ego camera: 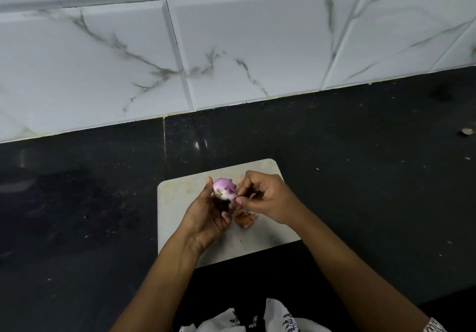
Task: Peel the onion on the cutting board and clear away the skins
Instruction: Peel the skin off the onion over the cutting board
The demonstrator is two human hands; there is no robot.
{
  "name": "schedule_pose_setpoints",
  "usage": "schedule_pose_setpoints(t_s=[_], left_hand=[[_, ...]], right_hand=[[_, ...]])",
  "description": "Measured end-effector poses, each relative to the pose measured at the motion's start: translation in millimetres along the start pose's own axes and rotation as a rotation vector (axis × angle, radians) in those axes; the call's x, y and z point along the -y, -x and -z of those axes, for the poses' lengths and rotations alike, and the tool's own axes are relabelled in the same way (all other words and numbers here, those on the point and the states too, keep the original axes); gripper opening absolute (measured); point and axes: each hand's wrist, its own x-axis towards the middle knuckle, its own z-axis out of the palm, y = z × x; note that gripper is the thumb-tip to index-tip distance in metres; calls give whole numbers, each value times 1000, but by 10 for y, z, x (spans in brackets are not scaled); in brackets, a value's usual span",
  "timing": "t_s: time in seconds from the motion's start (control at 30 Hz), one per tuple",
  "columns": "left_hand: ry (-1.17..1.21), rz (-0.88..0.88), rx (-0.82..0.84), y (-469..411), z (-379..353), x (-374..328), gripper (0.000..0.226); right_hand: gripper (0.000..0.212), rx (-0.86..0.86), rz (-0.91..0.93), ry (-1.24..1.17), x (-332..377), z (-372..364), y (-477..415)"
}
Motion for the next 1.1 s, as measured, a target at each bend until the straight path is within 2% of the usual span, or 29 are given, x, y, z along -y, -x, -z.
schedule_pose_setpoints(t_s=[0.07,0.13,0.2,0.27,0.33,0.47,0.67,0.83,0.97,1.1], left_hand=[[70,8,-21,-33,15,-7,56],[104,21,-32,-73,54,-13,58],[120,36,-29,-85,91,-18,57],[138,52,-17,-77,107,-14,55],[157,57,-7,-61,114,-10,54],[169,43,7,-39,104,-5,51],[148,36,10,-8,56,8,47],[115,20,-2,-5,41,11,47],[83,-14,-17,-12,27,5,46],[51,-65,-41,-22,9,-5,42]], right_hand=[[19,60,-73,-77,-11,30,10],[14,-14,-127,-49,-41,30,24],[11,-109,-136,120,-122,21,18],[17,-60,-149,328,-183,-3,9],[22,-36,-160,397,-223,-34,0],[29,-234,-75,247,-75,-134,-41],[15,-268,-116,246,59,-240,-119],[12,-247,-293,147,11,-141,-195],[6,-148,-378,63,41,-75,-217],[7,-76,-297,173,-7,-91,-213]])
